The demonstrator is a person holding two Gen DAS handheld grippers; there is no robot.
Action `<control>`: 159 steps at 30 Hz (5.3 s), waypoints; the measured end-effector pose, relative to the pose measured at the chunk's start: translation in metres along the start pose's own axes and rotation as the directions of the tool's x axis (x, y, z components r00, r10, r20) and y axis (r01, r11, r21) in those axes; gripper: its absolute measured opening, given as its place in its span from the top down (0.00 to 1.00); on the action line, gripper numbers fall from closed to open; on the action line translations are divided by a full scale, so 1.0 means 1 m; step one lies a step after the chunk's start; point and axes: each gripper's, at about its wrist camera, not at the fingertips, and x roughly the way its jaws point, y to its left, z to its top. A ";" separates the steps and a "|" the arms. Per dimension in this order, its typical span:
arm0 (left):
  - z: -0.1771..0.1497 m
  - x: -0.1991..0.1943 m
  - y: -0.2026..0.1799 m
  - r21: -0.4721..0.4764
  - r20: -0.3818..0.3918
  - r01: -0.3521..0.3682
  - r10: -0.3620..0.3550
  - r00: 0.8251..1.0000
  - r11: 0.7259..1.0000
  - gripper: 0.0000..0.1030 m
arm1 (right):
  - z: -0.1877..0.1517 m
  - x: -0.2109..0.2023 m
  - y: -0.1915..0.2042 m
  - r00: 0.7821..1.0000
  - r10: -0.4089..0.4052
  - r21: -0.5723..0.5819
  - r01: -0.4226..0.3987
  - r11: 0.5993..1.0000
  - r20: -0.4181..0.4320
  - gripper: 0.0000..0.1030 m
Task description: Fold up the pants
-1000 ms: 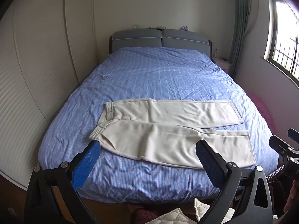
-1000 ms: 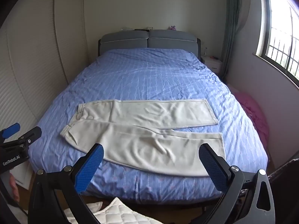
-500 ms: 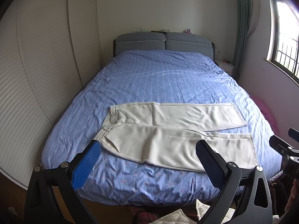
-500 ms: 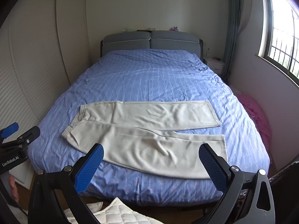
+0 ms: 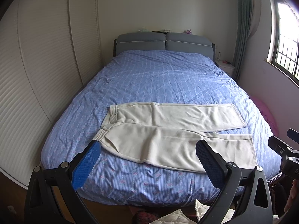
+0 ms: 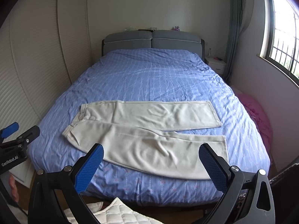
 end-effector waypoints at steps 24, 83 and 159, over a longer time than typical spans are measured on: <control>0.007 -0.001 0.003 -0.004 0.004 0.002 -0.002 1.000 1.000 0.00 | 0.004 0.003 0.001 1.000 0.005 -0.003 -0.005 1.000 -0.002 0.00; -0.076 0.342 0.183 0.074 -0.479 -0.030 0.062 0.876 0.997 0.00 | -0.118 0.329 0.155 0.812 0.220 0.380 0.003 0.925 -0.541 0.06; 0.149 0.591 0.162 0.002 -0.321 -0.022 0.022 0.947 1.000 0.68 | 0.165 0.621 0.071 0.890 0.053 0.259 0.074 0.963 -0.453 0.55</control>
